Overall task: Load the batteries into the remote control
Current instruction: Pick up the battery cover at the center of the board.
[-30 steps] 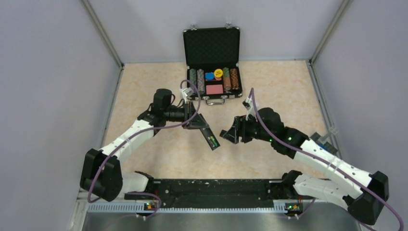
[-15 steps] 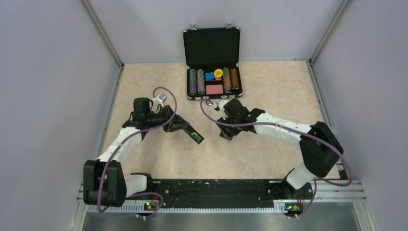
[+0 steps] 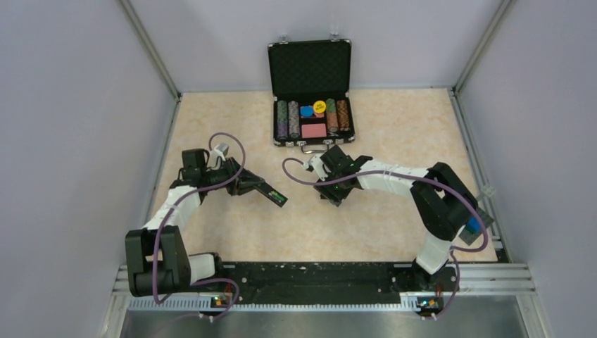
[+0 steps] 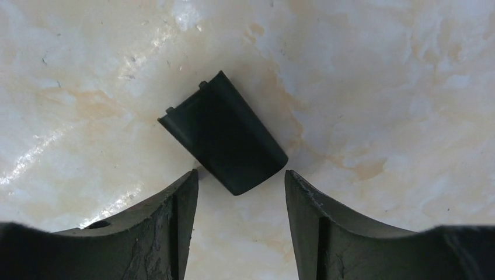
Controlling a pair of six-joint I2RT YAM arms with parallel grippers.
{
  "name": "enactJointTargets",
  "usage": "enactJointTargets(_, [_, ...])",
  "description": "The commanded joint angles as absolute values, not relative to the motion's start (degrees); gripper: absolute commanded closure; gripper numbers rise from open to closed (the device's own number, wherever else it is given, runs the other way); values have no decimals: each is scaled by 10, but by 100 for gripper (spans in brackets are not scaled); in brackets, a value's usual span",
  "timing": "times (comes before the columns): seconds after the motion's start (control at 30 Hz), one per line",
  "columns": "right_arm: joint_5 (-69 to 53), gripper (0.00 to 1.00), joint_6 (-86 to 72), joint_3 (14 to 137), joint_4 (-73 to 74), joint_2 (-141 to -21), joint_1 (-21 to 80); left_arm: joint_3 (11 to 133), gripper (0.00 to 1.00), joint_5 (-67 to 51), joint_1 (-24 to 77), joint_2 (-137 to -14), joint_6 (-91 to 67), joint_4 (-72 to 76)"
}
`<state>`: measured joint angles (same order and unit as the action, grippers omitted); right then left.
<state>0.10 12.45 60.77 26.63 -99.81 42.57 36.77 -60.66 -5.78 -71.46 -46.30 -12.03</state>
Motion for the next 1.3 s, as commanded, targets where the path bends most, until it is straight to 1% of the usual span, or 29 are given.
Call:
enactJointTargets(0.0, [-10, 44, 141, 638, 266, -1024, 422, 368, 100, -639, -65, -710, -447, -115])
enactJointTargets(0.23, [-2, 40, 142, 652, 272, -1032, 422, 368, 100, -642, -66, -716, -441, -116])
enactJointTargets(0.33, [21, 39, 158, 662, 272, -1042, 421, 370, 100, -642, -67, -717, -441, -116])
enactJointTargets(0.5, [20, 39, 184, 687, 279, -1080, 415, 373, 100, -643, -67, -716, -441, -118])
enactJointTargets(0.7, [7, 40, 196, 690, 276, -1106, 413, 376, 100, -645, -67, -716, -440, -123])
enactJointTargets(0.77, [3, 43, 185, 692, 280, -1108, 410, 378, 100, -645, -67, -717, -440, -124])
enactJointTargets(0.83, [-26, 47, 168, 696, 295, -1109, 403, 378, 100, -645, -67, -718, -440, -124])
enactJointTargets(1.0, [-63, 66, 109, 679, 300, -1097, 401, 375, 100, -644, -67, -716, -441, -122])
enactJointTargets(1.03, [-67, 68, 99, 676, 300, -1094, 401, 375, 100, -645, -67, -716, -440, -121])
enactJointTargets(1.07, [-68, 66, 91, 672, 298, -1091, 401, 373, 100, -645, -67, -716, -441, -120])
enactJointTargets(1.13, [-54, 55, 81, 663, 293, -1083, 401, 371, 100, -645, -67, -715, -441, -120])
enactJointTargets(1.23, [-26, 36, 74, 659, 299, -1068, 401, 366, 100, -645, -67, -711, -441, -118])
enactJointTargets(1.27, [-23, 34, 74, 656, 303, -1062, 400, 365, 100, -644, -67, -710, -442, -118])
